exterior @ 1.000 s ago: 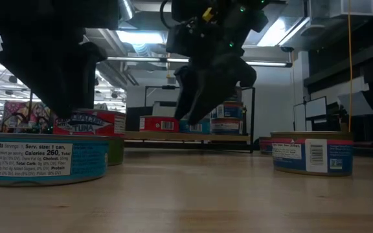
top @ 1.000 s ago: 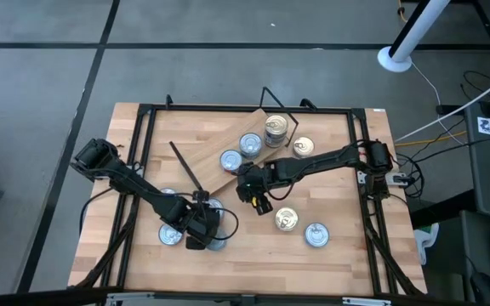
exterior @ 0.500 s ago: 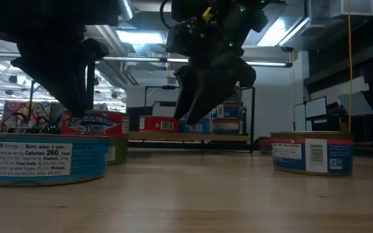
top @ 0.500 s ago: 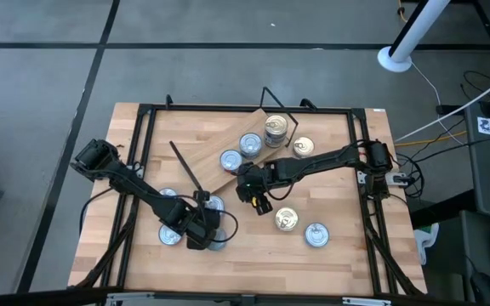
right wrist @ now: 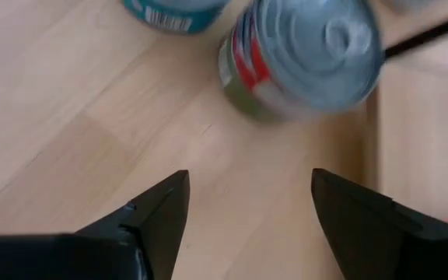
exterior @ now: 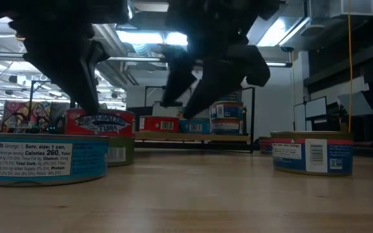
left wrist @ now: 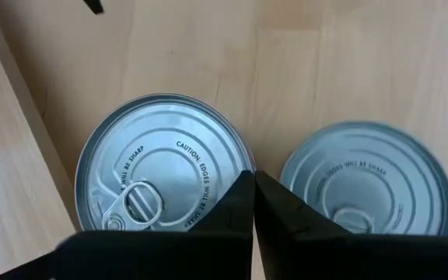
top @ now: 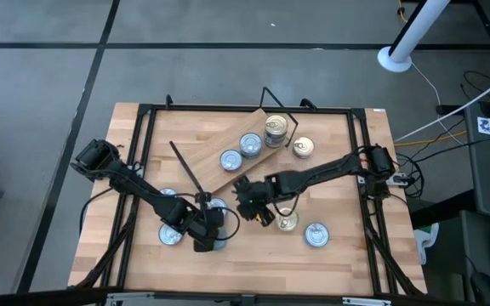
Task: Stack canned seafood by type on shelf
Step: Stack the red tuna can on top of the red tuna can on the shelf
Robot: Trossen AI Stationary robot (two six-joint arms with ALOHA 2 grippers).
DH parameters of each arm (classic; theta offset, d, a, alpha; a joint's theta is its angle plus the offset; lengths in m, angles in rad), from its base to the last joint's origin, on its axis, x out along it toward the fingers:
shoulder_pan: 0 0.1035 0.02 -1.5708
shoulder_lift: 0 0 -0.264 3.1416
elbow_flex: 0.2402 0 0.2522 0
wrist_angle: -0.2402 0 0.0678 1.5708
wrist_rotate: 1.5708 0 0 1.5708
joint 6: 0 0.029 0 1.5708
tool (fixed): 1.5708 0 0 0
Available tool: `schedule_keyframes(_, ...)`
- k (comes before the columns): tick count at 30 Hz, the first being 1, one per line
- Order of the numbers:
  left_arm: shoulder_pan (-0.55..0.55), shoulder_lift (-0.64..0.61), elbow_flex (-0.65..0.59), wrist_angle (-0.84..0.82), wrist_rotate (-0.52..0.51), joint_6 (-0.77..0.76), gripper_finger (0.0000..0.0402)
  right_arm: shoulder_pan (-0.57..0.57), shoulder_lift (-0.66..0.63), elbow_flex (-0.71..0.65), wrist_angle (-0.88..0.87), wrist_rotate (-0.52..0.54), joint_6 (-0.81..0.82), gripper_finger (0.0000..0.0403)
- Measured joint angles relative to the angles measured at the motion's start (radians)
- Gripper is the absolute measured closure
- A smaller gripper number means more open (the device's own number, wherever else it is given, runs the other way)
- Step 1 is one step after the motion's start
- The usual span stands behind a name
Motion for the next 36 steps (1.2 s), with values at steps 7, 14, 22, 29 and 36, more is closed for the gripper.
schedule_keyframes(7,0.004,0.0,0.0,0.043,-0.017,-0.075,0.0401,0.064,-0.001,0.0,0.085,0.126,-0.069,0.0134)
schedule_keyframes(14,0.004,0.0,0.01,0.078,-0.062,-0.105,0.0401,0.09,-0.001,0.0,0.091,0.132,-0.068,0.0134)
schedule_keyframes(22,0.004,0.0,0.03,0.077,-0.086,-0.155,0.0401,0.095,-0.001,0.0,0.098,0.191,-0.067,0.0134)
schedule_keyframes(29,0.004,-0.001,0.047,0.079,-0.111,-0.156,0.0401,0.095,-0.001,0.0,0.098,0.191,-0.043,0.0134)
schedule_keyframes(36,0.005,-0.001,0.047,0.077,-0.113,-0.167,0.0401,0.101,-0.002,-0.066,0.196,0.241,-0.036,0.0134)
